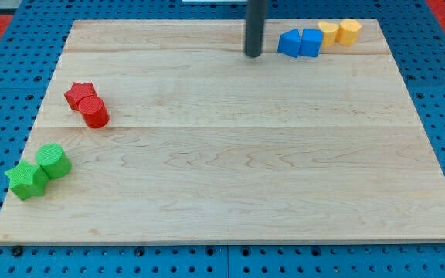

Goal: Push the red circle towards the top left

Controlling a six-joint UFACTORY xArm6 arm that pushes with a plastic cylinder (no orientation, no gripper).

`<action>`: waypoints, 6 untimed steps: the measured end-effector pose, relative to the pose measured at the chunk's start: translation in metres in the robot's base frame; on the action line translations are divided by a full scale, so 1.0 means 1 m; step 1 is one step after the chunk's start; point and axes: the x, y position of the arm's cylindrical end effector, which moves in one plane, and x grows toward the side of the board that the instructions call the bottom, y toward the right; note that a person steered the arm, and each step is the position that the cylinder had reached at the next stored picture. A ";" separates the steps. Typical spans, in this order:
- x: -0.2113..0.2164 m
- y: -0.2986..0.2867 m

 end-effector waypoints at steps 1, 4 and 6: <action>0.100 -0.055; 0.105 -0.245; 0.093 -0.255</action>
